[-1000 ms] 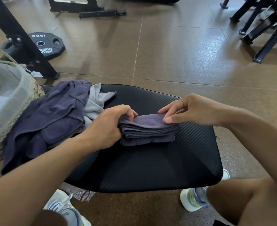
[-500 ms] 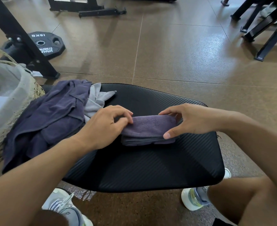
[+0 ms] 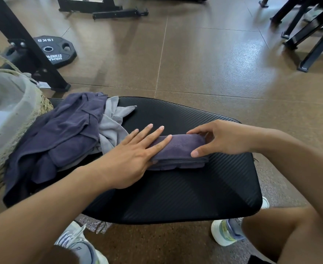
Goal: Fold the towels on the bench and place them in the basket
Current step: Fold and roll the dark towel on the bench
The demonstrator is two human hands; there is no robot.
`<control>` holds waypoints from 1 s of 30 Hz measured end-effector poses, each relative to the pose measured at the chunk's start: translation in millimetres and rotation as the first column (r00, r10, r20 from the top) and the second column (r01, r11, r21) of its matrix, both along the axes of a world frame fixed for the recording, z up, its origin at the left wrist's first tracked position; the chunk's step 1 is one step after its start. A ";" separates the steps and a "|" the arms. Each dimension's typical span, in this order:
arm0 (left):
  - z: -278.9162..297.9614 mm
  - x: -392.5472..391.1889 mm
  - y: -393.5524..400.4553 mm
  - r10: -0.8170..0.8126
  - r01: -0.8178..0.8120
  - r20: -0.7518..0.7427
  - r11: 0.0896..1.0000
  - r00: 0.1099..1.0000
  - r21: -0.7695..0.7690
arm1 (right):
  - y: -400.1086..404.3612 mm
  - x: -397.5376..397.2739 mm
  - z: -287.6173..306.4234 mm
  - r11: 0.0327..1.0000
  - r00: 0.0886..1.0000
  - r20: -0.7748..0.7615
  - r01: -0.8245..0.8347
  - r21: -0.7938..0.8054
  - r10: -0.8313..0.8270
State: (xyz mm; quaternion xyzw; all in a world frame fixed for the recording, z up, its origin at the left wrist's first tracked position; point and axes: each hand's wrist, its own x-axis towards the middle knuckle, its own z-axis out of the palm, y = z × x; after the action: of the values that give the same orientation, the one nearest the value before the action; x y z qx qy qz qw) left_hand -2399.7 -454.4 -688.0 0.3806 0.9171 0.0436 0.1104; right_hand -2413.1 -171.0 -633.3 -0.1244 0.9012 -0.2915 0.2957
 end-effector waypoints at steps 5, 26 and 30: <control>1.4 7.8 4.3 0.029 -0.029 0.128 1.000 0.991 -0.004 | -4.8 -3.0 -7.4 0.997 1.000 0.003 -0.016 0.073 0.015; 0.4 9.1 10.6 0.253 -0.289 0.145 0.894 0.957 0.342 | -21.0 2.7 -7.8 0.973 0.983 -0.012 0.177 -0.146 -0.181; 6.0 13.2 12.9 0.329 -0.376 0.187 0.853 0.926 0.362 | -24.8 4.8 5.0 0.917 0.966 0.060 0.259 -0.302 -0.253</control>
State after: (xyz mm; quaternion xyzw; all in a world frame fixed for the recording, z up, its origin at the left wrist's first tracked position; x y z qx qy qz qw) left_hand -2386.5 -441.5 -682.0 0.2167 0.9356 0.2680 0.0764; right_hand -2408.2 -195.8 -628.3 -0.0472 0.8503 -0.4656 0.2408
